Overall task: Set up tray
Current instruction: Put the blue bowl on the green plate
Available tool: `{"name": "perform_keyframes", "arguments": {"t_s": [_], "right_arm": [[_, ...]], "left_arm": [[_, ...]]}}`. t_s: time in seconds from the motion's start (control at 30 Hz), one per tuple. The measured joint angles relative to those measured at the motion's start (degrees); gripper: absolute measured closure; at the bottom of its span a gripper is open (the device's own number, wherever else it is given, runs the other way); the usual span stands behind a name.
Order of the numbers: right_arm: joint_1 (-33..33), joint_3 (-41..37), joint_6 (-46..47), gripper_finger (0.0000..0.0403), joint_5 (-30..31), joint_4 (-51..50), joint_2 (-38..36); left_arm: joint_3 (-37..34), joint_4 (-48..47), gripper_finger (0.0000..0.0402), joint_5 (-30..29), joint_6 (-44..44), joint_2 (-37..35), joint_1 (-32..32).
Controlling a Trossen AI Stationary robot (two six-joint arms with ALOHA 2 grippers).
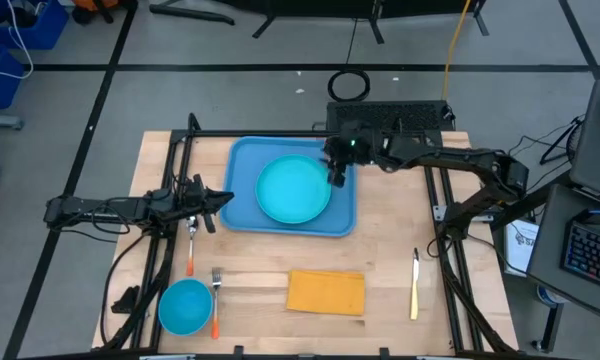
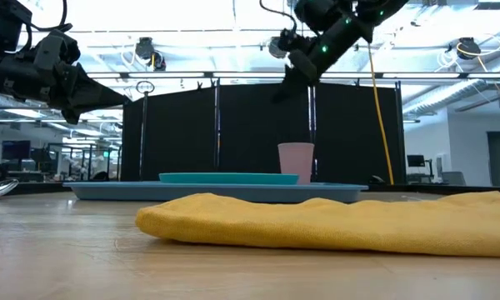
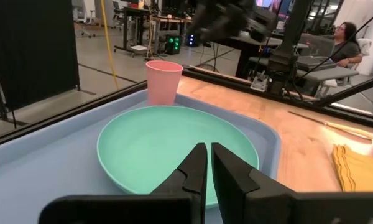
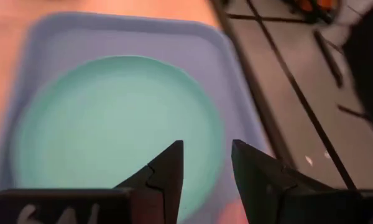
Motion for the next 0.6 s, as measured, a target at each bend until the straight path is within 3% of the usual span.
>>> {"name": "perform_keyframes", "arguments": {"t_s": [0.4, 0.6], "right_arm": [[18.5, 0.0, -0.2, 0.0275, -0.4, 10.3, 1.1], [25.5, -0.9, -1.7, 0.0275, -7.2, 15.5, 3.6]], "left_arm": [[0.0, 1.1, 0.0376, 0.5, -4.0, 0.0, 0.0], [0.0, 1.1, 0.0376, 7.4, -10.6, 0.0, 0.0]]}}
